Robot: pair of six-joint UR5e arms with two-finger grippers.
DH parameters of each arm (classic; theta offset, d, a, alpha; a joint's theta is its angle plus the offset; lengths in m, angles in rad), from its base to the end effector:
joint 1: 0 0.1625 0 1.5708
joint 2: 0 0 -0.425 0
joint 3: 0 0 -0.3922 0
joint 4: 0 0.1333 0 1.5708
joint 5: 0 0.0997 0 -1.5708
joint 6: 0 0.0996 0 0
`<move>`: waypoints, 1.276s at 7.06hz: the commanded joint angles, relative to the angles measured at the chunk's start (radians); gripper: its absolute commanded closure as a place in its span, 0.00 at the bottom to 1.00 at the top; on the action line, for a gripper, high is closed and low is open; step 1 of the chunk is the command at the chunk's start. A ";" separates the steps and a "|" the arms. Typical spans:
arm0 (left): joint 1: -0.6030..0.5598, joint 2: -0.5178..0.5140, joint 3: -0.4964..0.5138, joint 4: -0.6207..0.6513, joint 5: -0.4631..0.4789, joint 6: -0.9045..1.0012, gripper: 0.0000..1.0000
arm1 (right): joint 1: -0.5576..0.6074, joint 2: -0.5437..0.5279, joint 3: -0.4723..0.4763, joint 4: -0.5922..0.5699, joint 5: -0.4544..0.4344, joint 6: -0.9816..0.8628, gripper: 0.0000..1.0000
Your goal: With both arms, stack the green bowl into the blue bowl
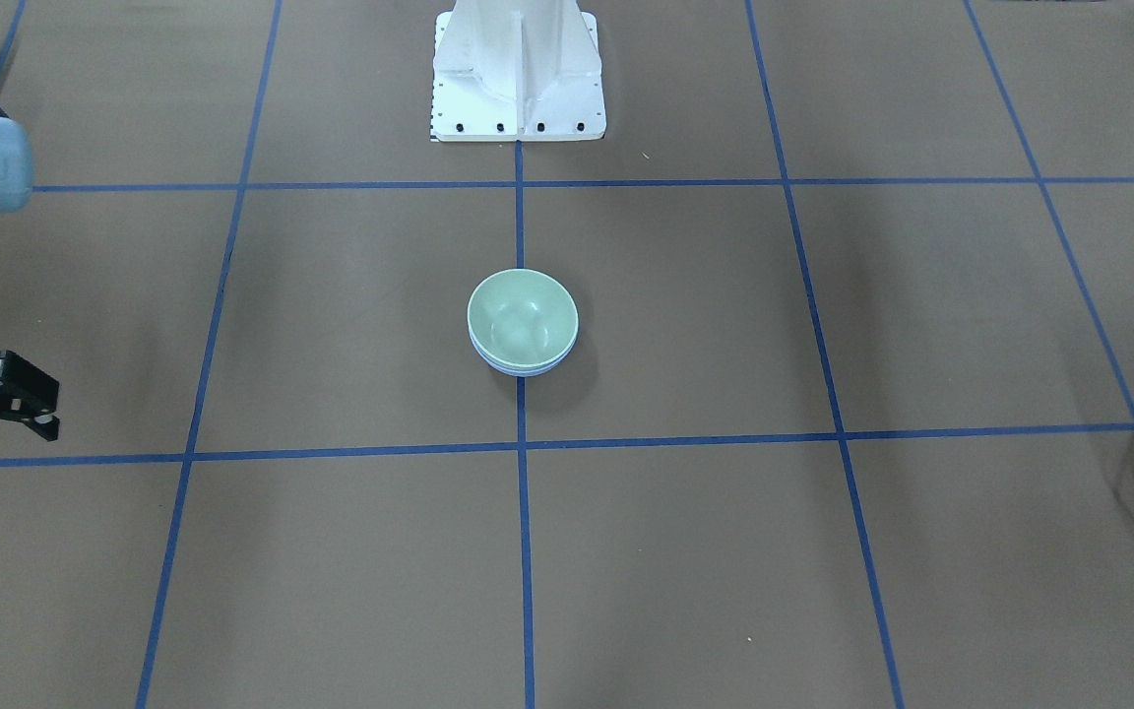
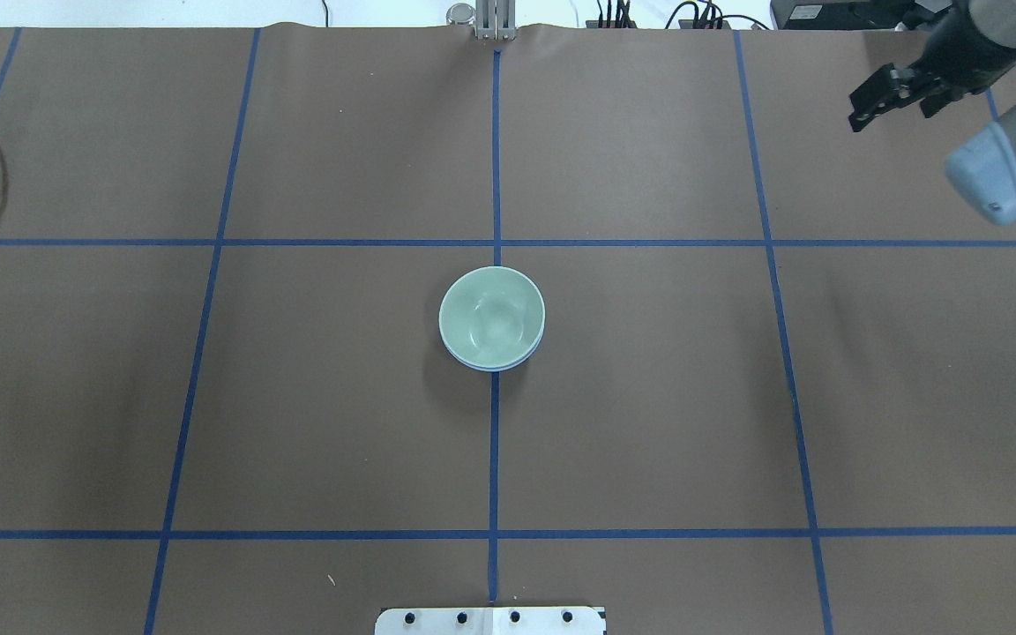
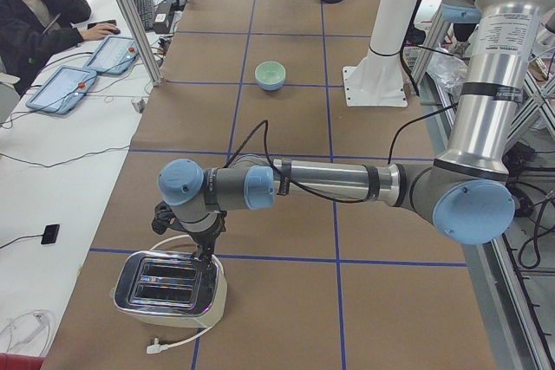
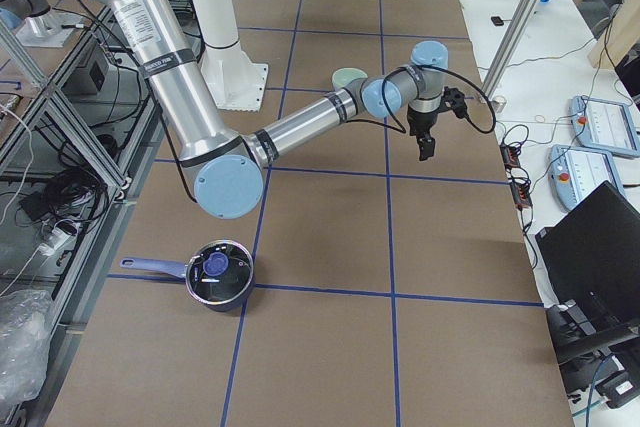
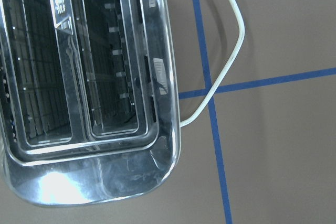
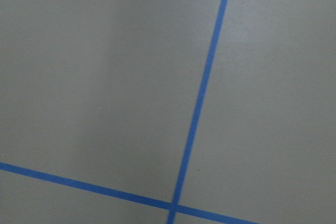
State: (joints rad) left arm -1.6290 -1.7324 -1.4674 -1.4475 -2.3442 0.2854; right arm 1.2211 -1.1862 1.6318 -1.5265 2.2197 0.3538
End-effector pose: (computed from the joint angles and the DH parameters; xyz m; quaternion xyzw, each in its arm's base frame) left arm -0.0959 -0.5501 0.6367 0.0347 0.3765 0.0927 0.9211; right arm -0.1501 -0.6251 0.4105 0.1092 -0.3695 -0.0754 0.9197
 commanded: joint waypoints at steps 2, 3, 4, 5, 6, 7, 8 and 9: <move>0.000 0.023 -0.017 -0.034 0.005 0.009 0.01 | 0.236 -0.270 0.005 0.002 0.028 -0.387 0.00; 0.000 0.030 -0.028 -0.034 0.005 0.009 0.01 | 0.274 -0.341 0.002 0.005 0.020 -0.460 0.00; -0.002 0.031 -0.030 -0.034 0.000 0.009 0.01 | 0.320 -0.399 0.005 0.014 0.024 -0.482 0.00; -0.002 0.033 -0.036 -0.034 0.000 0.009 0.01 | 0.324 -0.439 0.003 0.014 0.025 -0.483 0.00; -0.002 0.051 -0.042 -0.036 0.000 0.009 0.01 | 0.327 -0.467 0.023 0.014 0.023 -0.472 0.00; -0.002 0.056 -0.063 -0.033 0.000 0.008 0.01 | 0.327 -0.466 0.039 0.013 0.028 -0.461 0.00; -0.002 0.074 -0.082 -0.033 -0.001 0.008 0.01 | 0.325 -0.463 0.043 0.011 0.034 -0.452 0.00; -0.002 0.099 -0.117 -0.033 0.000 0.008 0.01 | 0.325 -0.463 0.045 0.012 0.094 -0.441 0.00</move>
State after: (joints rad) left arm -1.6306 -1.6592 -1.5495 -1.4806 -2.3446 0.2932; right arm 1.5462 -1.6484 1.6716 -1.5145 2.2659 -0.1000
